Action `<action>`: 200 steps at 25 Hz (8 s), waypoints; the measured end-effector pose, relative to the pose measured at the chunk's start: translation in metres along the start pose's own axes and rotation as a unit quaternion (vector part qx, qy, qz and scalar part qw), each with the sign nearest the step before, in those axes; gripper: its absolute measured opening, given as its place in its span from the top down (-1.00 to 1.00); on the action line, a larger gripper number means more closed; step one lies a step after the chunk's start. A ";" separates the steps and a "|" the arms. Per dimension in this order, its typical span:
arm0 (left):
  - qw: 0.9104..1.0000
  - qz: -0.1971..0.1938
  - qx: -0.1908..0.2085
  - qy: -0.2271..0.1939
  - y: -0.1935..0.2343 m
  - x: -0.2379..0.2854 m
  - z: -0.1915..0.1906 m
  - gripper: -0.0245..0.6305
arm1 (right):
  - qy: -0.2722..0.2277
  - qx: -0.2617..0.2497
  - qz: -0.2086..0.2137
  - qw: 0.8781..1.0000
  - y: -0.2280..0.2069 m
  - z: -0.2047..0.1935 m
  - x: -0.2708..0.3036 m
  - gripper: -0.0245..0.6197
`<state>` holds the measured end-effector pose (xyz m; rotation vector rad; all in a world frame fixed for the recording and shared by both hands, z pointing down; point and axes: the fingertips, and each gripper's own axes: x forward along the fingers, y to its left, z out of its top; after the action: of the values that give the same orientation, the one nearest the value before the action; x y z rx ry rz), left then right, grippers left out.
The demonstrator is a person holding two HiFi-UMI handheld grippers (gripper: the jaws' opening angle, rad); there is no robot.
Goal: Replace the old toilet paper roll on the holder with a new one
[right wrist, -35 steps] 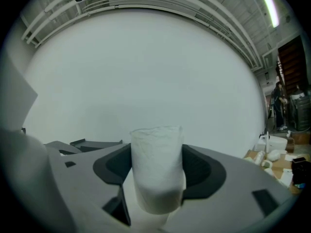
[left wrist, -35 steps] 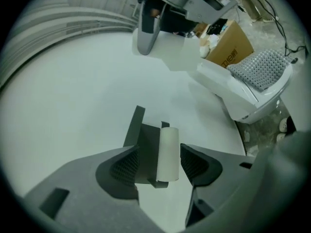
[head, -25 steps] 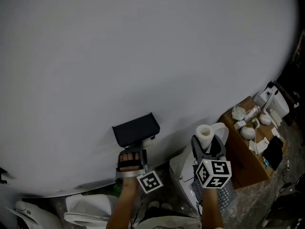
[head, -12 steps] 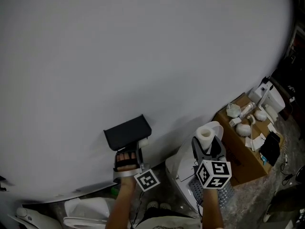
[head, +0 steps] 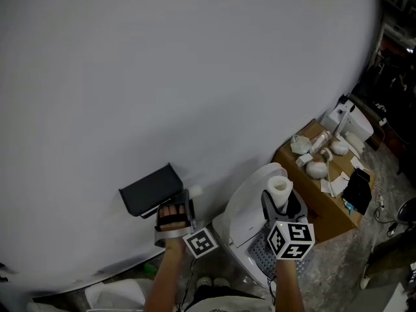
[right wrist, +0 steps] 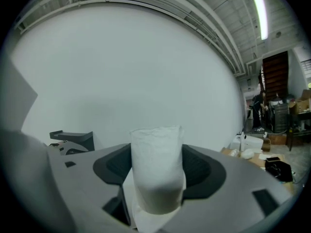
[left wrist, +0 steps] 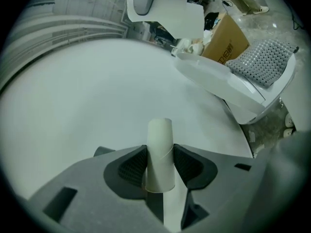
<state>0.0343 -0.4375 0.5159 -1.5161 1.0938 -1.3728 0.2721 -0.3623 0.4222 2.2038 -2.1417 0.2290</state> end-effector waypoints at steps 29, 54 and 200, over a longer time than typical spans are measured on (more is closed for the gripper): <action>0.775 -0.037 -0.562 -0.286 0.132 -0.091 -0.010 0.39 | 0.004 0.003 0.020 1.000 0.013 -0.005 0.009 0.00; 0.692 0.037 -0.674 -0.257 0.148 -0.127 -0.136 0.40 | -0.004 -0.083 0.146 0.986 0.134 -0.005 0.044 0.00; 0.711 0.156 -0.667 -0.160 0.148 -0.182 -0.212 0.40 | -0.111 -0.061 0.248 0.960 0.242 0.052 0.014 0.95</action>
<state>-0.1962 -0.3117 0.3393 -2.1828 2.1431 0.1861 0.0348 -0.3916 0.3580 1.6599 -2.7184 -0.1382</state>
